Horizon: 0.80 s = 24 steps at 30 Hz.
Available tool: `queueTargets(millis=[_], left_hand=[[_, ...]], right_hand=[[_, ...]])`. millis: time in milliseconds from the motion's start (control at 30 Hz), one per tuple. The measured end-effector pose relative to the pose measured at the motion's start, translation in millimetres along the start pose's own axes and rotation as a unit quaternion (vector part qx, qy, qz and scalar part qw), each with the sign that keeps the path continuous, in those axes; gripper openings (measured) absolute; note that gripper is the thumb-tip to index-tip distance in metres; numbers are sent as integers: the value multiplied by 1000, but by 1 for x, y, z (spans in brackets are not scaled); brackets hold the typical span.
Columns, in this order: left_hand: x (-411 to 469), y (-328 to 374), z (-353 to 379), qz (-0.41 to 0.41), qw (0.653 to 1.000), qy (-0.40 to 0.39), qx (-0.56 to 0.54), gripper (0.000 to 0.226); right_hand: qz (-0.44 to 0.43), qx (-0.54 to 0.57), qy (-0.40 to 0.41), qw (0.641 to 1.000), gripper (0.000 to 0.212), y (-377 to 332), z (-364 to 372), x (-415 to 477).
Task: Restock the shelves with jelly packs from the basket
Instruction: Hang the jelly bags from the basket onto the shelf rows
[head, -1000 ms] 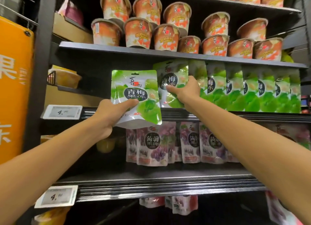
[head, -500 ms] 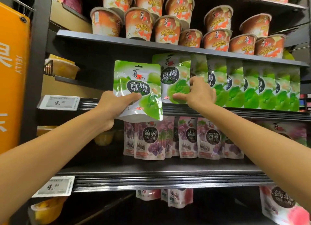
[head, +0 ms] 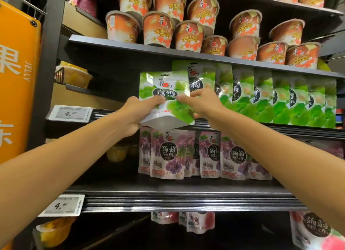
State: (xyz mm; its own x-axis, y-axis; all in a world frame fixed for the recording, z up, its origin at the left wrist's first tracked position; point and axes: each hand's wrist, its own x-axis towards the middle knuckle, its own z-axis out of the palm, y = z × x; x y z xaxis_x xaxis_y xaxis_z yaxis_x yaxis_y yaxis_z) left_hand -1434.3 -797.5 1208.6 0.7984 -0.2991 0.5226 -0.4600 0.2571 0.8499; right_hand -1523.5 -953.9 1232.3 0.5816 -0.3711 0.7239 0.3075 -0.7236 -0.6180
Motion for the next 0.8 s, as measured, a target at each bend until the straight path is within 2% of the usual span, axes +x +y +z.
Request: queueTargets(millis=[100, 133, 200, 300, 367, 433, 500, 567, 667, 800], left_hand=[[10, 14, 1, -26, 999, -22, -31, 44], [14, 18, 1, -23, 998, -31, -44, 47], [21, 23, 3, 6, 999, -21, -30, 57], [30, 22, 4, 109, 982, 19, 154, 78], [28, 18, 3, 177, 960, 21, 214, 85], [23, 10, 3, 255, 929, 23, 266, 70], [18, 1, 5, 321, 876, 32, 358, 48], [13, -6, 6, 347, 837, 31, 421, 35], [7, -17, 8, 362, 816, 63, 447, 34], [6, -24, 12, 405, 765, 104, 490, 35]], right_hand=[[44, 77, 46, 995, 25, -8, 4, 15], [54, 103, 69, 991, 20, -11, 5, 21], [76, 138, 109, 982, 23, -16, 8, 32], [66, 136, 180, 972, 23, -19, 17, 42], [51, 124, 214, 968, 22, -18, 24, 43], [44, 101, 234, 966, 24, -15, 32, 41], [36, 96, 244, 964, 25, -12, 39, 40], [28, 122, 240, 963, 25, -10, 43, 40], [24, 183, 235, 954, 25, -8, 46, 37], [12, 203, 215, 955, 30, -3, 52, 32]])
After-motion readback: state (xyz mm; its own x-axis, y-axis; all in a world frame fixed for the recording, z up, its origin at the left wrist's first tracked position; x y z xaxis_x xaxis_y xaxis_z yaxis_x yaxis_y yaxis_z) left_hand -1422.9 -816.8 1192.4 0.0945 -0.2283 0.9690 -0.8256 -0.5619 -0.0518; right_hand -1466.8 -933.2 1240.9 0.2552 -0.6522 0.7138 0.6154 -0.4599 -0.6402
